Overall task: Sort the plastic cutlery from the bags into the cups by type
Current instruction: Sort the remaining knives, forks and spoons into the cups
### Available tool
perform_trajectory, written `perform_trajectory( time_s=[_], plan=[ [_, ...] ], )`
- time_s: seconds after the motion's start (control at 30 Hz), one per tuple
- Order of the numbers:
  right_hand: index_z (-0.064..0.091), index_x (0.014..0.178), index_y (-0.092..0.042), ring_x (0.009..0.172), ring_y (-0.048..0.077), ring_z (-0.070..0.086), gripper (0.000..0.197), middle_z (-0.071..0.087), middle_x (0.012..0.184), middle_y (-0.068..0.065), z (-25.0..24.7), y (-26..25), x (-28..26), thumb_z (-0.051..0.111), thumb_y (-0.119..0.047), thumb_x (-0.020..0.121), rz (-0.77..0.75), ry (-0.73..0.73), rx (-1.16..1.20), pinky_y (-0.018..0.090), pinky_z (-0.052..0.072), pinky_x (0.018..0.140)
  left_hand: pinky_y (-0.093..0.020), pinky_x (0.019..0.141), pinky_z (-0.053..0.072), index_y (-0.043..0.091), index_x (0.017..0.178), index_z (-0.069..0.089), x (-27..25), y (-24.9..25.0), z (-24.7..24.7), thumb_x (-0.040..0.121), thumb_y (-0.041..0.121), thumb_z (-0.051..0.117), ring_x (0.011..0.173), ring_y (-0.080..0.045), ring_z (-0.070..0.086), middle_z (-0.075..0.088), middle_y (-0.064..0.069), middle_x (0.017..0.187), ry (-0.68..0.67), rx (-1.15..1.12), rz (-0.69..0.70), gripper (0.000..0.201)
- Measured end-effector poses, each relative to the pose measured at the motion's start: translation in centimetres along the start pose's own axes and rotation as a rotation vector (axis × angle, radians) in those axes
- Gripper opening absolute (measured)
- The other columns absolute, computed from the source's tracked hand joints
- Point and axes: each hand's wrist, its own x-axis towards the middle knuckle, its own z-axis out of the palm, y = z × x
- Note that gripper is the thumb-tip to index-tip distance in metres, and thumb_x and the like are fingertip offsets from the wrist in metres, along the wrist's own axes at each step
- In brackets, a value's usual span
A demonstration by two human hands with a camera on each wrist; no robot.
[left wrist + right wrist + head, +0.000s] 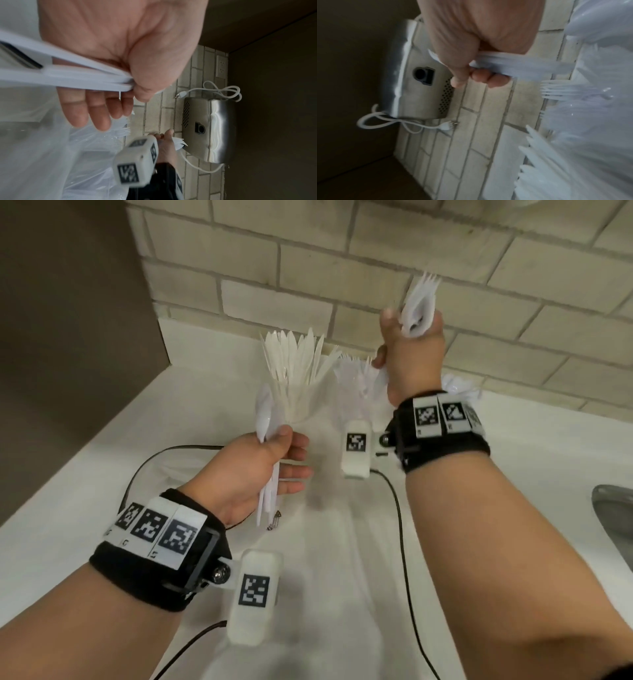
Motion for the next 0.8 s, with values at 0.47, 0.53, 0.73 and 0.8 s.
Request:
perform_trajectory(
  time_s=[0.47,0.53,0.73,0.8],
  plan=[
    [0.052,0.109,-0.018,0.082,0.015,0.067,0.054,0.066,0.091,0.005,0.3,6.4,5.9,0.083,-0.002,0.067,-0.010,-0.008,0.008,0.033,0.058,0.081,-0.027,0.050,0.043,0.008,0.090,0.068,2.8,-0.4,1.7,0.092,0.037,0.053,0.046,-0.011,0.042,0.047,0.002,0.061,0.009,0.053,0.028,0.033],
    [0.051,0.112,-0.026,0.077,0.013,0.064,0.058,0.062,0.087,-0.001,0.3,6.2,6.0,0.082,-0.006,0.067,-0.093,-0.021,-0.135,0.027,0.057,0.077,-0.026,0.049,0.040,0.009,0.088,0.067,2.9,-0.6,2.0,0.093,0.036,0.054,0.046,-0.010,0.039,0.043,0.002,0.060,0.002,0.054,0.010,0.031],
    [0.058,0.121,-0.023,0.096,0.021,0.060,0.028,0.060,0.111,0.006,0.0,7.3,5.4,0.047,-0.019,0.096,-0.304,-0.117,-0.816,0.032,0.049,0.086,-0.025,0.048,0.038,0.008,0.088,0.066,3.1,-0.3,3.2,0.094,0.034,0.054,0.045,-0.010,0.036,0.040,0.002,0.059,-0.029,0.047,-0.006,0.029],
    [0.057,0.122,-0.024,0.114,0.028,0.052,0.030,0.057,0.123,0.007,0.0,7.4,5.2,0.038,-0.029,0.100,-0.264,-0.173,-1.046,0.039,0.040,0.097,-0.025,0.048,0.038,0.009,0.087,0.066,3.2,0.0,3.6,0.094,0.034,0.054,0.045,-0.010,0.036,0.040,0.001,0.060,-0.038,0.051,-0.005,0.029]
  ],
)
